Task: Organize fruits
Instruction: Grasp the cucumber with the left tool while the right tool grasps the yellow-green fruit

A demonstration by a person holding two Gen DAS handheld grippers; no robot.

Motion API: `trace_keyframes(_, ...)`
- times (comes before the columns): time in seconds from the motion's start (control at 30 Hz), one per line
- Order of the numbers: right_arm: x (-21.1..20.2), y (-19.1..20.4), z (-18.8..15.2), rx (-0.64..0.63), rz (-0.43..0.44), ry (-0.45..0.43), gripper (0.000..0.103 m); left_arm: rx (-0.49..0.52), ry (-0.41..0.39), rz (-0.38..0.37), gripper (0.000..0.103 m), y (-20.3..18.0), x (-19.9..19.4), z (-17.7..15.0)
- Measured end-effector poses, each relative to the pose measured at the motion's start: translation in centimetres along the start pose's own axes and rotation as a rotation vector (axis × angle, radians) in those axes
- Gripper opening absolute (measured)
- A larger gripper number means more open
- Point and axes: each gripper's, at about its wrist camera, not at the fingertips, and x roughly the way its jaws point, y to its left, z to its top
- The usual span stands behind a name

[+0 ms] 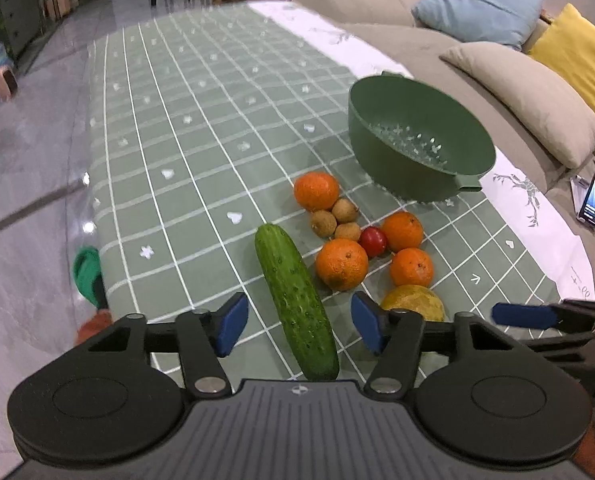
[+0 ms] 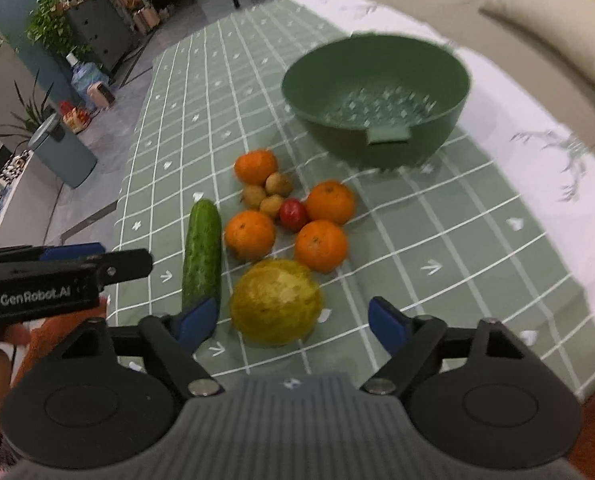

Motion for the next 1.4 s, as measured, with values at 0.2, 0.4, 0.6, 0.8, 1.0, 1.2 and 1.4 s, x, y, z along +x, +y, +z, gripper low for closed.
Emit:
trace_keyframes(0.2, 2.5, -0.1, 0.8, 0.048, 0.012, 0.06, 0.076, -0.071, 0.075, -0.016, 0.061, 0.9, 3.2, 0.4)
trace_keyframes(0.4, 4.6, -0.5, 1.3, 0.091, 0.029, 0.122, 0.077, -0.092, 0.112, -0.022, 0.061, 1.3, 5.1, 0.5)
trace_keyframes(0.6, 5.9, -0.5, 1.5, 0.1, 0.049, 0.158, 0.075, -0.101, 0.128, -0.027, 0.06, 1.3, 6.3, 1.2)
trace_keyframes(0.8, 7.0, -1.0, 1.7, 0.125, 0.09, 0.186, 0.067, -0.096, 0.143, -0.02, 0.044, 1.2, 7.3, 1.7)
trace_keyframes(1.0, 6.8, -0.9, 1.7, 0.111, 0.093, 0.184, 0.067, -0.11, 0.143, -0.032, 0.04, 1.4, 7.4, 1.8)
trace_keyframes(1.2, 6.3, -0.8, 1.4, 0.091, 0.072, 0.176, 0.066, -0.118, 0.142, -0.035, 0.037, 1.5, 6.8, 1.3)
trace_keyframes(1.4, 4.7, -1.0, 1.0, 0.087, 0.068, 0.141, 0.066, -0.133, 0.105, -0.057, 0.032, 1.7, 4.4, 0.8)
